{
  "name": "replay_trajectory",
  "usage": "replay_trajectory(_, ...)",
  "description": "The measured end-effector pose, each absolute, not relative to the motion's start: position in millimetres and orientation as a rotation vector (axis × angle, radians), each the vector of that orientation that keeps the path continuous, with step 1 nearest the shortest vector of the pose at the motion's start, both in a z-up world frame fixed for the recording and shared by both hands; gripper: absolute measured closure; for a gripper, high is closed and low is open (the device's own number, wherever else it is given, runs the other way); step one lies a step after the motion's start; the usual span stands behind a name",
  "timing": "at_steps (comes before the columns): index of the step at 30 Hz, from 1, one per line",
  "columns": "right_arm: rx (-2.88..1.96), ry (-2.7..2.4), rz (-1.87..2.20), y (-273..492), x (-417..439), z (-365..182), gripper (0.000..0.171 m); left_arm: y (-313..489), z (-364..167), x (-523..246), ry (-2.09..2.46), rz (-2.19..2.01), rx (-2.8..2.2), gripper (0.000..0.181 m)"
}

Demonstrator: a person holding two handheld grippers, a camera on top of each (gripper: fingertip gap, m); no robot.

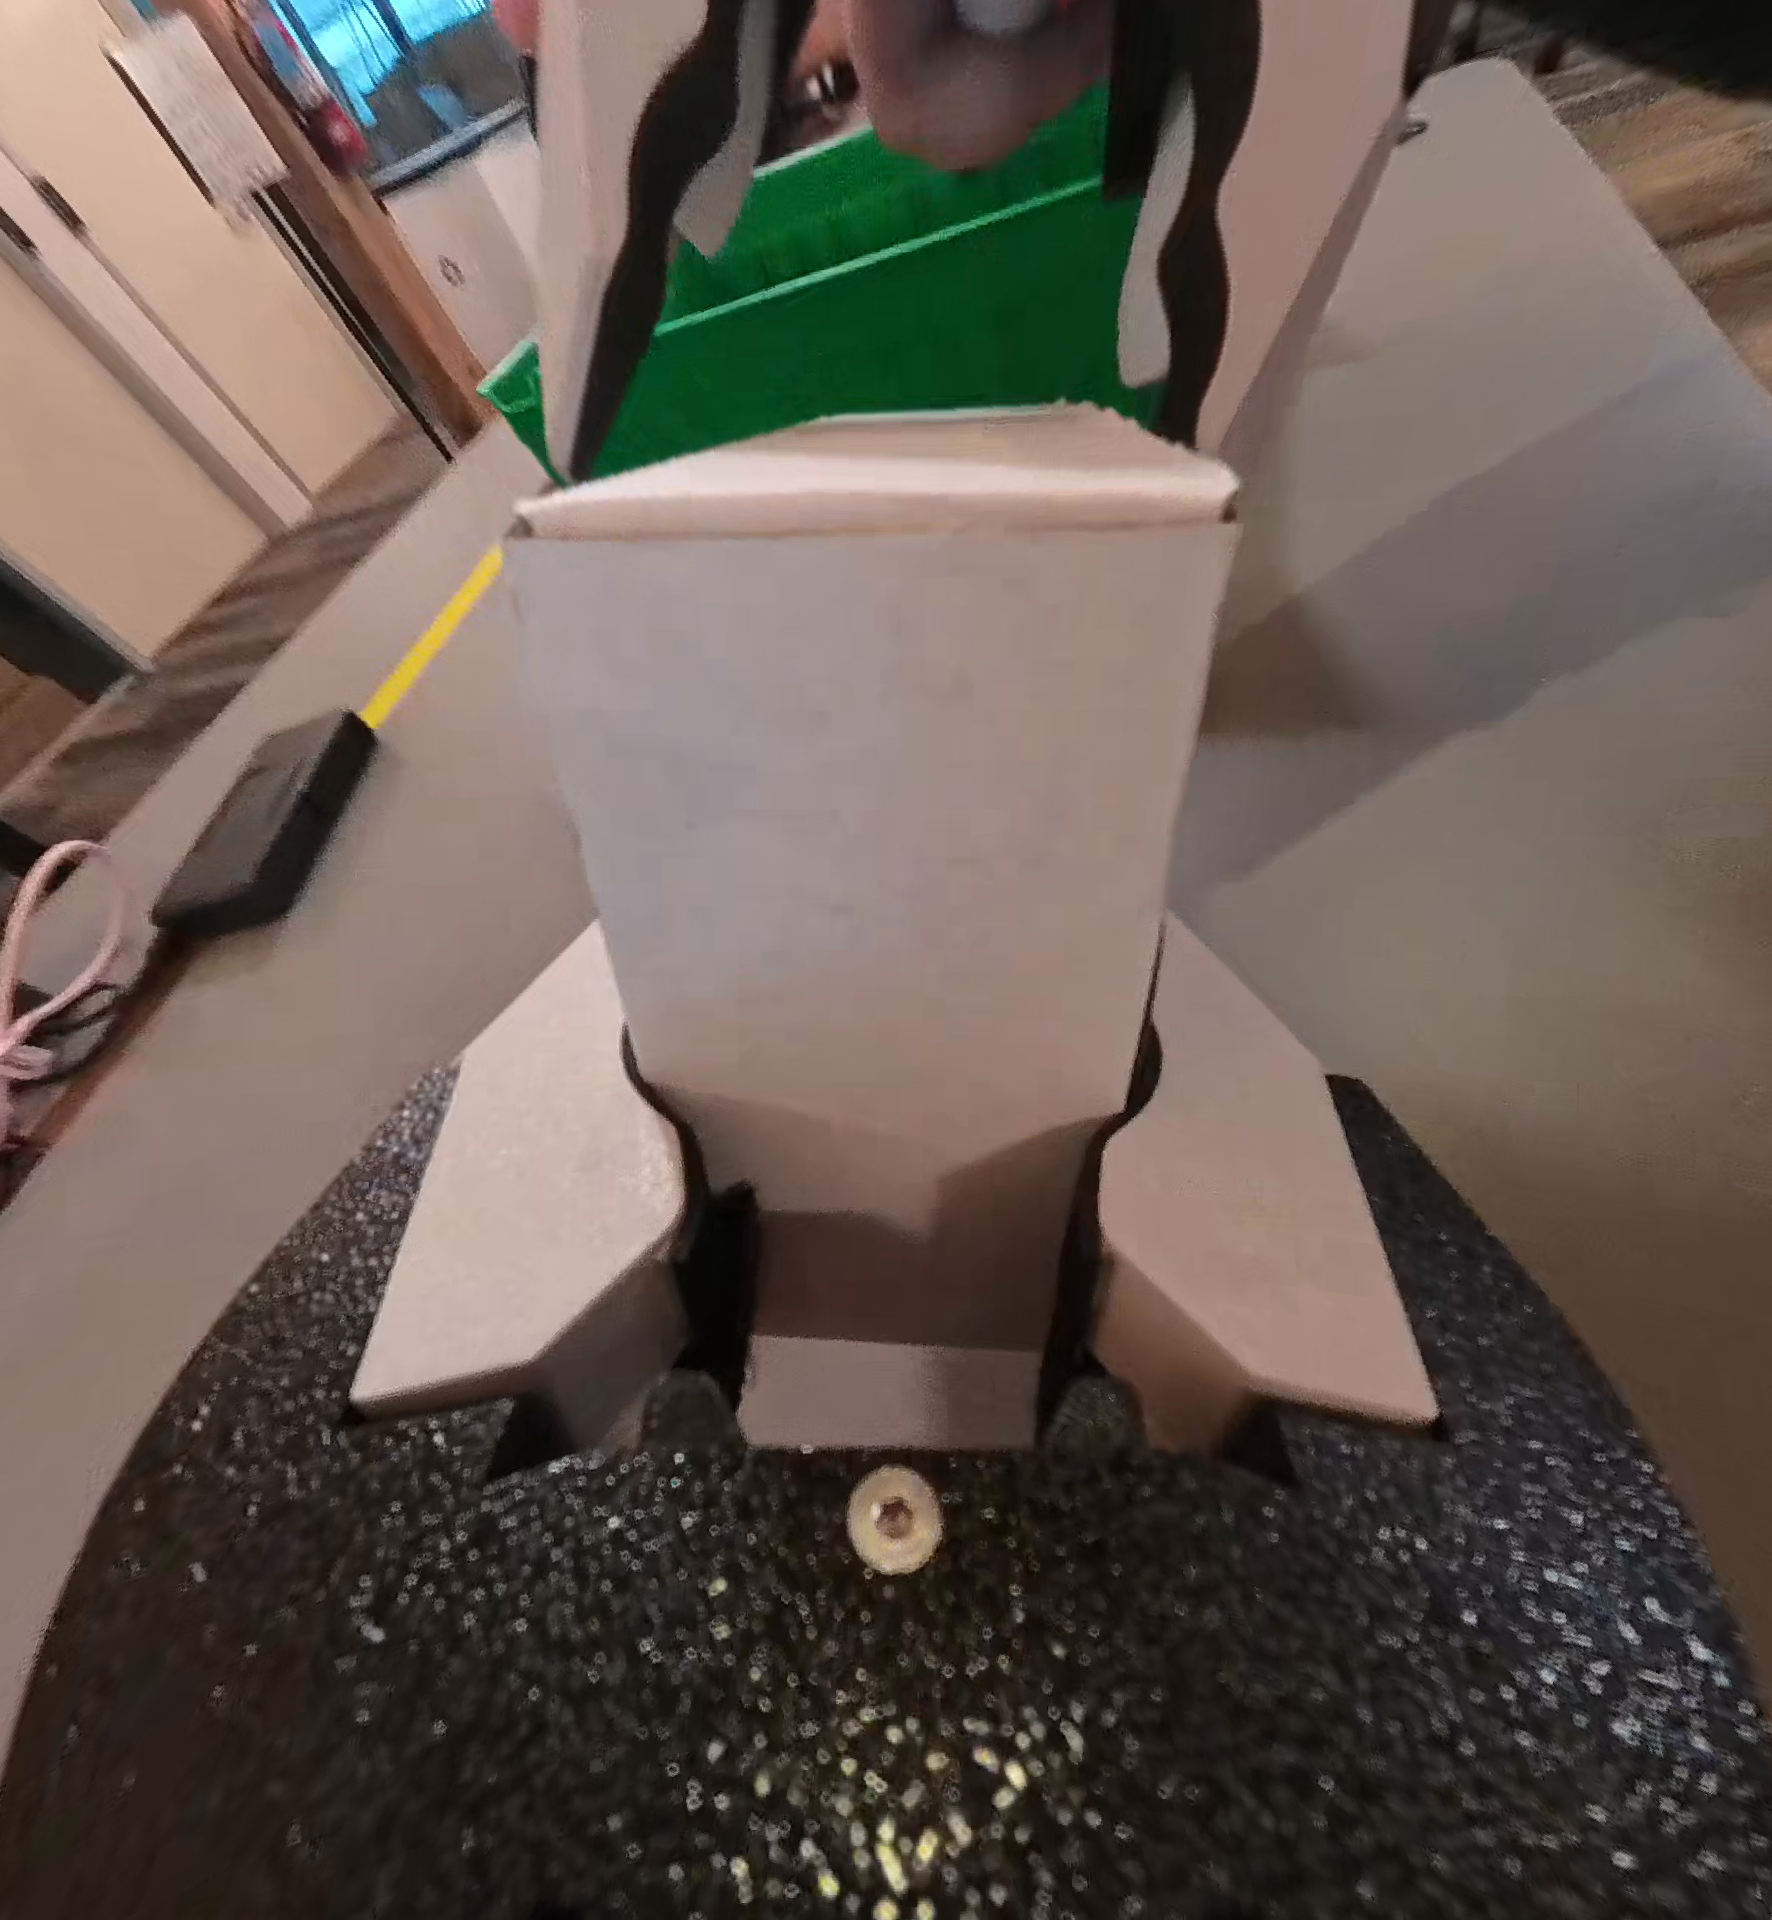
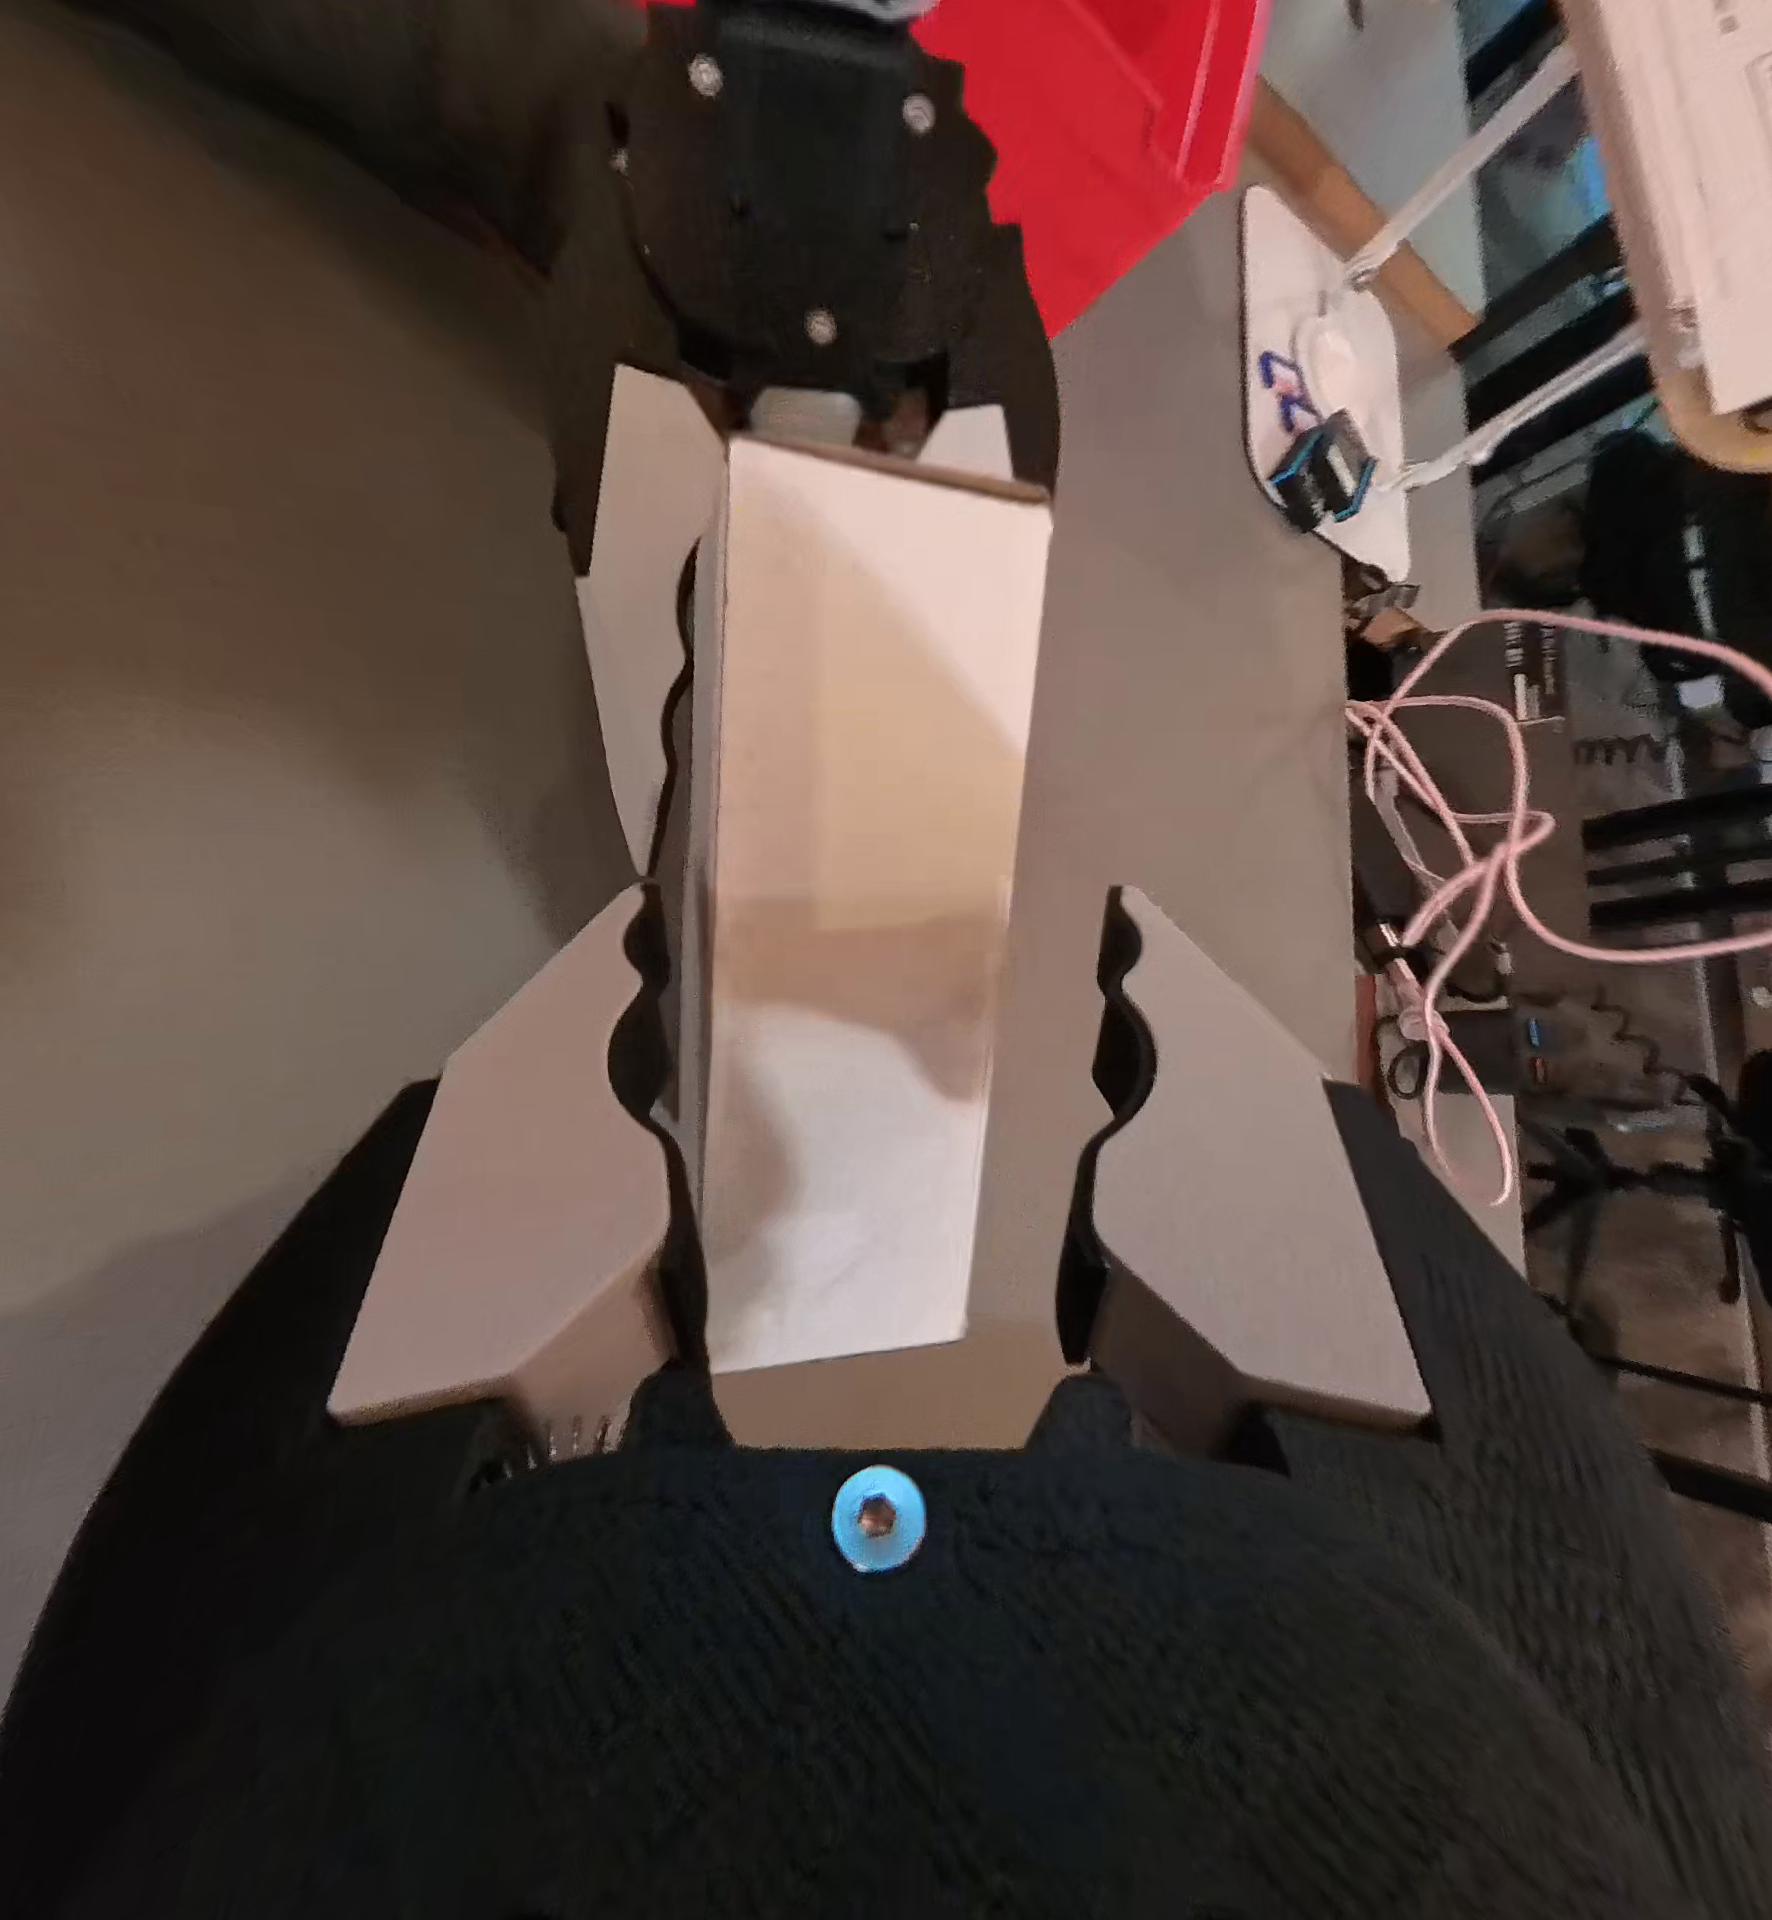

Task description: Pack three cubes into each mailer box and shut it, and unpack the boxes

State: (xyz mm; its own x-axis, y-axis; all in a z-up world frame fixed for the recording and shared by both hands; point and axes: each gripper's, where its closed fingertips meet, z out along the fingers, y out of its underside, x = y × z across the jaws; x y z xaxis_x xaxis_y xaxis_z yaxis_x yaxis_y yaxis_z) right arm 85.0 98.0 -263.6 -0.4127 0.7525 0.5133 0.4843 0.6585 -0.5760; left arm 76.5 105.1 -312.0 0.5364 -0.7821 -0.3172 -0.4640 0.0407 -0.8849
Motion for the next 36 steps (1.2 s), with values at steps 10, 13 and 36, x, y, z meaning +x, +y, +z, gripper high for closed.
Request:
replay_trajectory(10, -0.94, -2.194, 0.376, 96.6, 87.5, -258.6, 0.115, 104.6, -321.0, 80.3, 1.014, -0.504, -1.712, 0.102)
replay_trajectory(13, -0.878, -2.055, 0.268, 103.8, 86.4, -242.9, 0.12, 108.2, -323.0, 77.6, 0.943, -0.566, -1.768, 0.102)
replay_trajectory(36, -0.972, -1.785, 0.096, 128.3, 89.8, -229.9, 0.118, 114.6, -323.2, 75.4, 0.773, -0.673, -1.871, 0.102)
